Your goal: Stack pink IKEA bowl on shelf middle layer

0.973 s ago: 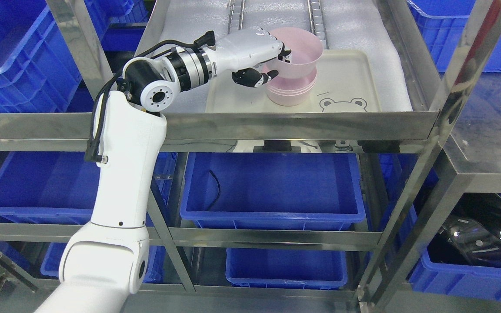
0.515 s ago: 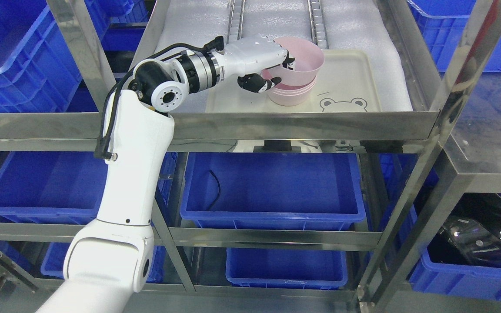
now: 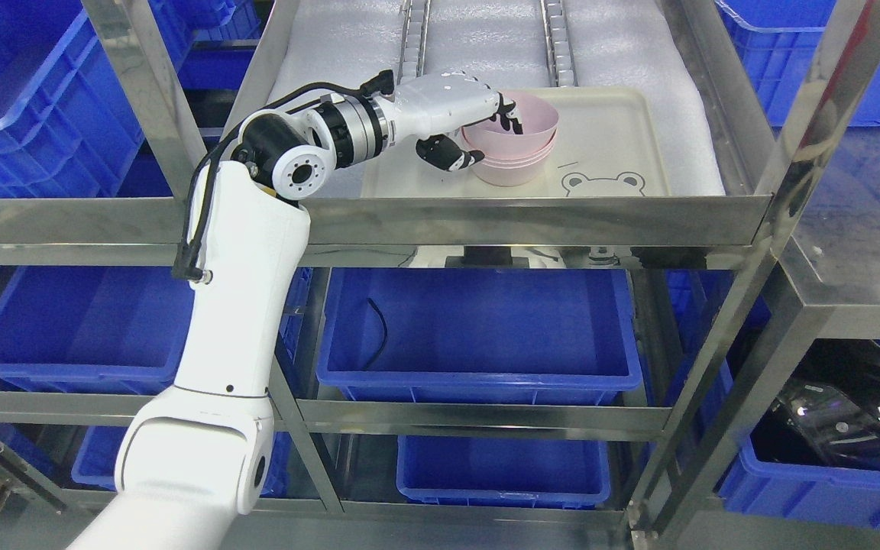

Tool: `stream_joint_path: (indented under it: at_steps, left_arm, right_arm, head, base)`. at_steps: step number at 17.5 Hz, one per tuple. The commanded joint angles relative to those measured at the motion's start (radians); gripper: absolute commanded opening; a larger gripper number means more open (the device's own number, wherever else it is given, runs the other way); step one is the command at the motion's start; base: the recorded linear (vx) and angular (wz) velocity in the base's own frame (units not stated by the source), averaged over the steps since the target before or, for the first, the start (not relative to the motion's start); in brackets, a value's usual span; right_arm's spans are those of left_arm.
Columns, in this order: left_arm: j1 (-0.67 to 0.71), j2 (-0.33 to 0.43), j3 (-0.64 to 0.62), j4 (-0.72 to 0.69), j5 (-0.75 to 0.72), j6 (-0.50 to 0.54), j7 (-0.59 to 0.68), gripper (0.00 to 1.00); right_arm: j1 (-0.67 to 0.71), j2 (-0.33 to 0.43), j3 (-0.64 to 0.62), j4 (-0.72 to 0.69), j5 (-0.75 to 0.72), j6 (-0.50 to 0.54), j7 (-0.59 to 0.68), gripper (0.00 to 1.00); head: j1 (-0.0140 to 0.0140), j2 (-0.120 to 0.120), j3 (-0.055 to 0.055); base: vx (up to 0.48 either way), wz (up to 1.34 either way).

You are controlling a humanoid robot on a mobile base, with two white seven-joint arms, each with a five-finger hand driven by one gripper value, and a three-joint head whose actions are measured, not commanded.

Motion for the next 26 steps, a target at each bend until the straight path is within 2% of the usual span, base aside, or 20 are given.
stream_joint_path:
  at_steps: [1,3,5,8,10,13,16,23,24,26]
  left_arm:
    - [0.000,0.012,0.055,0.001,0.009,-0.008,0.009,0.63]
    - [0.003,0.012,0.099,-0.055,0.070,-0.008,0.044,0.70]
    - [0.023,0.012,0.083,-0.100,0.290,0.003,0.050,0.74]
    - [0.079,0.012,-0.035,-0.161,0.609,0.017,0.050,0.81]
    - [0.202,0.012,-0.141,-0.252,0.761,0.026,0.055,0.81]
    - [0.413,0.012,-0.224,-0.373,0.803,-0.011,0.078,0.81]
    - [0.579,0.012,-0.276,-0.392,0.811,-0.175,0.078,0.81]
    - [0.855,0.012,-0.258,-0.378,0.835,-0.175,0.091,0.82]
    - [0.900,0.012,-0.231,-0.351,0.837,-0.175,0.111,0.83]
    - [1.001,0.012,-0.154,-0.247,0.837,-0.175,0.169,0.97]
  right_arm:
    - [0.021,-0.017,0.000,-0.017,0.000,0.000,-0.001,1.00]
    - [0.021,-0.017,0.000,-0.017,0.000,0.000,-0.001,1.00]
    - [0.021,-0.017,0.000,-0.017,0.000,0.000,-0.001,1.00]
    - [0.021,-0.017,0.000,-0.017,0.000,0.000,-0.001,1.00]
    - [0.021,-0.017,0.000,-0.017,0.000,0.000,-0.001,1.00]
    - [0.021,-0.017,0.000,-0.017,0.000,0.000,-0.001,1.00]
    - [0.021,-0.017,0.000,-0.017,0.000,0.000,-0.001,1.00]
    - [0.021,-0.017,0.000,-0.017,0.000,0.000,-0.001,1.00]
    - [0.021,-0.017,0.000,-0.017,0.000,0.000,-0.001,1.00]
    - [0.021,-0.017,0.000,-0.017,0.000,0.000,-0.001,1.00]
  head:
    - [0.0000,0.000,0.000]
    - [0.0000,0.000,0.000]
    - [0.0000,0.000,0.000]
    - [0.0000,0.000,0.000]
    - [0.0000,0.000,0.000]
    - [0.0000,0.000,0.000]
    - [0.0000,0.000,0.000]
    - [0.0000,0.000,0.000]
    - [0.0000,0.000,0.000]
    - [0.0000,0.000,0.000]
  base:
    - [0.000,0.00]
    - [0.000,0.00]
    - [0.000,0.00]
    - [0.000,0.00]
    - [0.000,0.00]
    - [0.000,0.00]
    - [0.000,0.00]
    - [0.000,0.00]
    - [0.000,0.00]
    - [0.000,0.00]
